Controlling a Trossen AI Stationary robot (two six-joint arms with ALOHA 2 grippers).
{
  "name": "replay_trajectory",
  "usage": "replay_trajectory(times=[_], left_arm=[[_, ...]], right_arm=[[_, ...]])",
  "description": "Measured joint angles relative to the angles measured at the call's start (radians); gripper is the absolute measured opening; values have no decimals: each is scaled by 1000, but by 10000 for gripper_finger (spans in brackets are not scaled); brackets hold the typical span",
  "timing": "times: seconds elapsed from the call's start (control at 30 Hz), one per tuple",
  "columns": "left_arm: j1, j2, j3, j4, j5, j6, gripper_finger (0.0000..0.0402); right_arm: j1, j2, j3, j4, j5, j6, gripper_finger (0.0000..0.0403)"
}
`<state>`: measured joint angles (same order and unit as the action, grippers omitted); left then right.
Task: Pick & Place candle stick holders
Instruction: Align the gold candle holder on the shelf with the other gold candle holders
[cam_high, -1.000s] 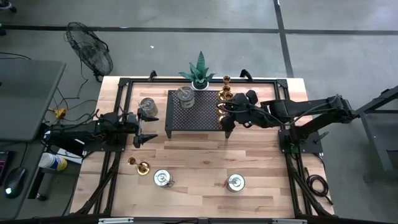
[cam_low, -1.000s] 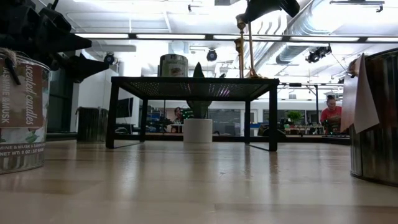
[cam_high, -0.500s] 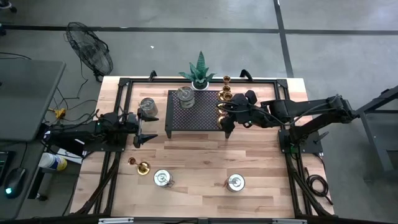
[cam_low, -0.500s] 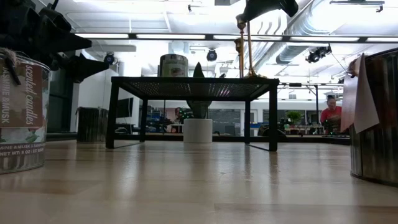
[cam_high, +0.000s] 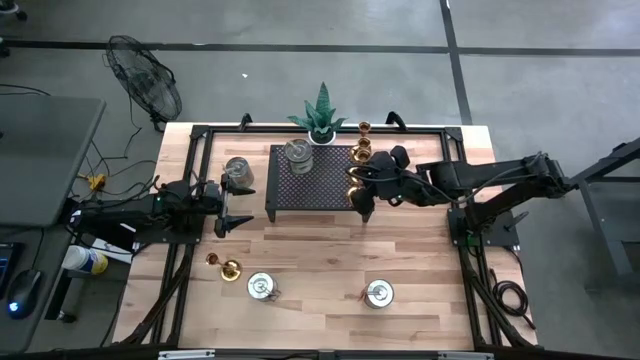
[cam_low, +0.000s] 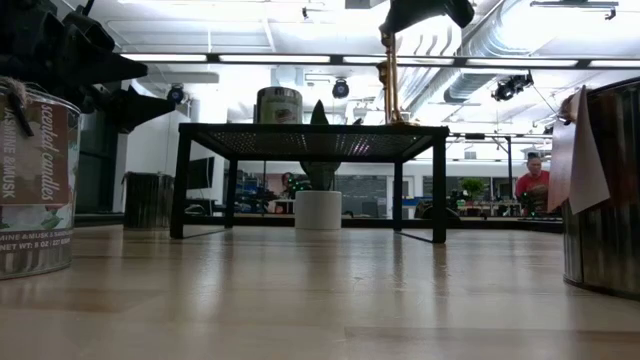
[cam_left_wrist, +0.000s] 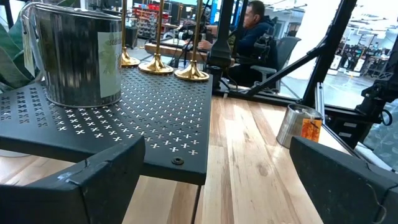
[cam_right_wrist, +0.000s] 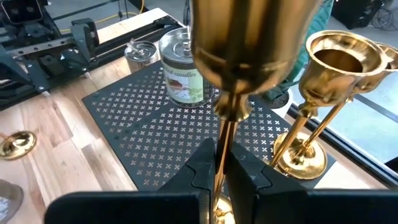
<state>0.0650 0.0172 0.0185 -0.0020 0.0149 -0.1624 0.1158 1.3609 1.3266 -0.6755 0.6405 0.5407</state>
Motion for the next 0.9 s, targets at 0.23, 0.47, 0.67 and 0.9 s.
replay_trajectory(times=[0.23, 0.47, 0.67, 0.9], left_arm=[[0, 0, 0, 0, 0, 0, 392], [0, 0, 0, 0, 0, 0, 392], [0, 0, -1, 0, 0, 0, 392], [0, 0, -1, 0, 0, 0, 392]], right_arm=[[0, 0, 0, -6, 11, 0, 16], [0, 0, 0, -19, 15, 1, 16], [0, 0, 0, -22, 15, 1, 17], [0, 0, 2, -37, 15, 1, 17]])
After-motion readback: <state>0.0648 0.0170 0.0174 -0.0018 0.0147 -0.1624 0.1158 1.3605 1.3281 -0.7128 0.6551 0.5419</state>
